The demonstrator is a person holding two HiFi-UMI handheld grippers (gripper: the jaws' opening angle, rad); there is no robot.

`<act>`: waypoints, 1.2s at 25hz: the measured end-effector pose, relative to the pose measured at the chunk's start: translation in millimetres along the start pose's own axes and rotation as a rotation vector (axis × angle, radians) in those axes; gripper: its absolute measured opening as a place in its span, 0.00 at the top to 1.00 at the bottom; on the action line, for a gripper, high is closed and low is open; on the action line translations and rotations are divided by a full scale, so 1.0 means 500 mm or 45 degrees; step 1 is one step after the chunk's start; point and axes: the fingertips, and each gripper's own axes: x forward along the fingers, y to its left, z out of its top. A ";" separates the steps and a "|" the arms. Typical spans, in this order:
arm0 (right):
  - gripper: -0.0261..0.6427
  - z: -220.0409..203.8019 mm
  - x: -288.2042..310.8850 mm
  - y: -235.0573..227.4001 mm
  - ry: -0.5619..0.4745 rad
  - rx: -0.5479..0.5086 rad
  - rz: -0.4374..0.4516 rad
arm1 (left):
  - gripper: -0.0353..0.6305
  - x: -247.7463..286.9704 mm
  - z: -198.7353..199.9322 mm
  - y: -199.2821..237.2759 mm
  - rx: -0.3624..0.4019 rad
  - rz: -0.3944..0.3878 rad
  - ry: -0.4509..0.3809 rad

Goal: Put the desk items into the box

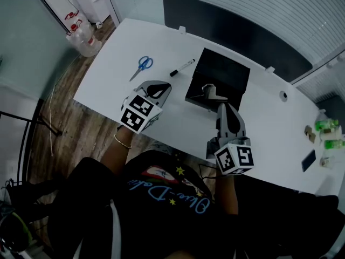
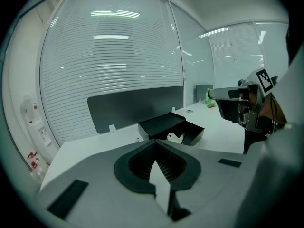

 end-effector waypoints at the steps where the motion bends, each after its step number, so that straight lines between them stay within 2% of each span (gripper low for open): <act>1: 0.94 0.001 0.000 0.001 0.000 -0.002 0.000 | 0.94 -0.001 -0.001 0.002 -0.001 0.005 0.001; 10: 0.94 0.008 0.015 0.006 0.001 -0.018 -0.054 | 0.93 0.017 -0.010 0.042 0.015 0.014 0.021; 15: 0.94 0.012 0.039 0.010 0.006 -0.043 -0.095 | 0.93 0.047 -0.010 0.071 0.036 -0.031 0.041; 25: 0.94 0.001 0.091 0.002 0.015 -0.007 -0.228 | 0.93 0.110 -0.012 0.138 0.067 -0.110 0.067; 30: 0.94 0.000 0.107 -0.005 0.032 -0.009 -0.291 | 0.90 0.150 -0.025 0.146 0.070 -0.184 0.103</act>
